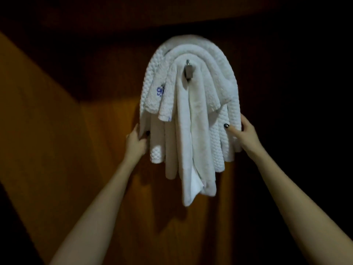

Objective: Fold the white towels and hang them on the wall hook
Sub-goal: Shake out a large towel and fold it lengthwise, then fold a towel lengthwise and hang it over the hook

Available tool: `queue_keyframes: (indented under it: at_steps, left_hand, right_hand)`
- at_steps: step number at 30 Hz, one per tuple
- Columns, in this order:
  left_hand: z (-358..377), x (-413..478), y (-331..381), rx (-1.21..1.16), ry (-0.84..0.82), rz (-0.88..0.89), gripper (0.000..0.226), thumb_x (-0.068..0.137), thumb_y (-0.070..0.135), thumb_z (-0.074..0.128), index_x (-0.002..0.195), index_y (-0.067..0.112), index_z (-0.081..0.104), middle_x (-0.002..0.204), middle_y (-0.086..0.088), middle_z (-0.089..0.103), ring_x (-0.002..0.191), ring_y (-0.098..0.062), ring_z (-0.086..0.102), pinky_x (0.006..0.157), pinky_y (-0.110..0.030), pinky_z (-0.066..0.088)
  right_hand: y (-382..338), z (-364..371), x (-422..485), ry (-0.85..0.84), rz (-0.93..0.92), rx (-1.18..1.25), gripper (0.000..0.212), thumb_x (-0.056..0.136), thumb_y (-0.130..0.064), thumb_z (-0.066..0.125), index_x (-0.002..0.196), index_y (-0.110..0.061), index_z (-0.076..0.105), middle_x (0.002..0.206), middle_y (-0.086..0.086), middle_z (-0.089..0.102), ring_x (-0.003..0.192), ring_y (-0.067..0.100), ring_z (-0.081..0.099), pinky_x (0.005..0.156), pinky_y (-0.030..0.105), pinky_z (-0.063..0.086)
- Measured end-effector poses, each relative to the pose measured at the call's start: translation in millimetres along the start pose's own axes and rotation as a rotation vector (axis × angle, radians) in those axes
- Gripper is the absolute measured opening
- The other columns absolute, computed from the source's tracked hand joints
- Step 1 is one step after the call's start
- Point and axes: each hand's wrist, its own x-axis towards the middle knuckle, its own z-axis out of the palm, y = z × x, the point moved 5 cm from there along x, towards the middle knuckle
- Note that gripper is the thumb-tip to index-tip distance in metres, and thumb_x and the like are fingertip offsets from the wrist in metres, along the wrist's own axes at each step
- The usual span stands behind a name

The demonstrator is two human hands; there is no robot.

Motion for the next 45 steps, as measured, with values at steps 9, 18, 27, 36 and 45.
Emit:
queue_keyframes:
  at_steps: [9, 18, 27, 36, 45]
  left_hand:
    - [39.6, -32.5, 5.9, -0.09, -0.08, -0.211, 0.018, 0.098, 0.003, 0.042, 0.093, 0.005, 0.06, 0.075, -0.006, 0.065, 0.059, -0.006, 0.06, 0.055, -0.011, 0.047]
    - [43.7, -88.9, 22.0, -0.237, -0.057, -0.205, 0.042, 0.103, 0.034, 0.032, 0.143, 0.022, 0.036, 0.139, 0.016, 0.037, 0.119, 0.011, 0.038, 0.082, 0.003, 0.035]
    - [26.1, -179.7, 63.9, -0.03, -0.092, -0.105, 0.045, 0.099, 0.024, 0.047, 0.142, 0.013, 0.041, 0.146, -0.004, 0.044, 0.134, -0.015, 0.039, 0.107, -0.025, 0.033]
    - [90.5, -365.3, 78.8, 0.08, -0.594, -0.137, 0.05, 0.098, 0.026, 0.05, 0.145, 0.018, 0.036, 0.151, -0.003, 0.034, 0.14, -0.018, 0.026, 0.112, -0.031, 0.021]
    - [222.8, -579.1, 147.8, 0.067, -1.178, -0.036, 0.053, 0.096, 0.032, 0.05, 0.146, 0.021, 0.033, 0.151, -0.004, 0.033, 0.14, -0.022, 0.026, 0.114, -0.039, 0.026]
  right_hand:
    - [0.4, 1.8, -21.4, -0.03, 0.038, -0.111, 0.037, 0.102, -0.028, 0.048, 0.139, -0.025, 0.049, 0.129, -0.009, 0.061, 0.115, 0.009, 0.061, 0.094, 0.038, 0.053]
    - [4.2, 17.4, -55.9, -0.118, 0.088, -0.065, 0.058, 0.101, -0.033, 0.048, 0.153, -0.023, 0.025, 0.154, -0.005, 0.037, 0.137, 0.008, 0.04, 0.113, 0.032, 0.036]
    - [-1.8, 23.1, -179.0, -0.061, 0.208, -0.21, 0.056, 0.1, -0.027, 0.051, 0.151, -0.018, 0.03, 0.153, 0.001, 0.037, 0.137, 0.009, 0.035, 0.111, 0.027, 0.031]
    - [12.2, -28.3, -394.9, -0.075, 0.602, -0.448, 0.059, 0.101, -0.031, 0.048, 0.153, -0.018, 0.024, 0.158, 0.005, 0.027, 0.144, 0.021, 0.028, 0.112, 0.031, 0.027]
    - [16.2, -172.1, -617.3, 0.156, 1.066, -0.557, 0.057, 0.1, -0.028, 0.051, 0.151, -0.016, 0.03, 0.149, 0.012, 0.043, 0.133, 0.027, 0.045, 0.105, 0.032, 0.039]
